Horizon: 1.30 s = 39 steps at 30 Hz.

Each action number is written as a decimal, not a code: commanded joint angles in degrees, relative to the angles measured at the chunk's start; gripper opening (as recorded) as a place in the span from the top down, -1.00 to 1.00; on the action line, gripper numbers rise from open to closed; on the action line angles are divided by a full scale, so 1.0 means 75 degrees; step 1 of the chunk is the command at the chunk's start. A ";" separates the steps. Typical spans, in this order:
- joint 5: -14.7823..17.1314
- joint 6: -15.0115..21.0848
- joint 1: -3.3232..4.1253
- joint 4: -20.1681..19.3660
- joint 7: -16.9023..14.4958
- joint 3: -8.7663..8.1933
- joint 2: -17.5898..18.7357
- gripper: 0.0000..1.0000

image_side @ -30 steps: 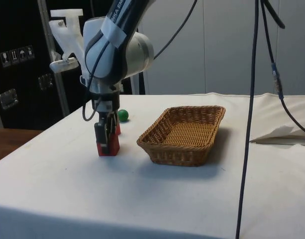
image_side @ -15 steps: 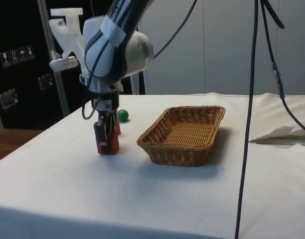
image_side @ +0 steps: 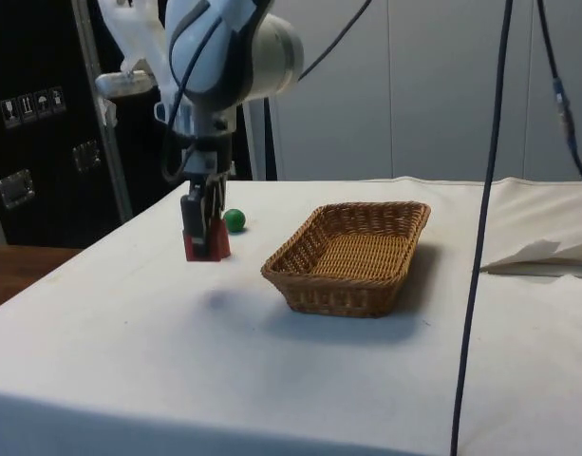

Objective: Pick up the object to the left of the cylinder and place it into the basket.

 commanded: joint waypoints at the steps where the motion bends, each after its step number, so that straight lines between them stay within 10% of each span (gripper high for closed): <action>1: -0.0138 -0.0053 0.0084 -0.0092 0.0107 -0.0115 -0.0107 0.96; 39: -0.0665 -0.0015 0.0038 -0.2513 -0.0283 -0.0313 -0.2796 0.96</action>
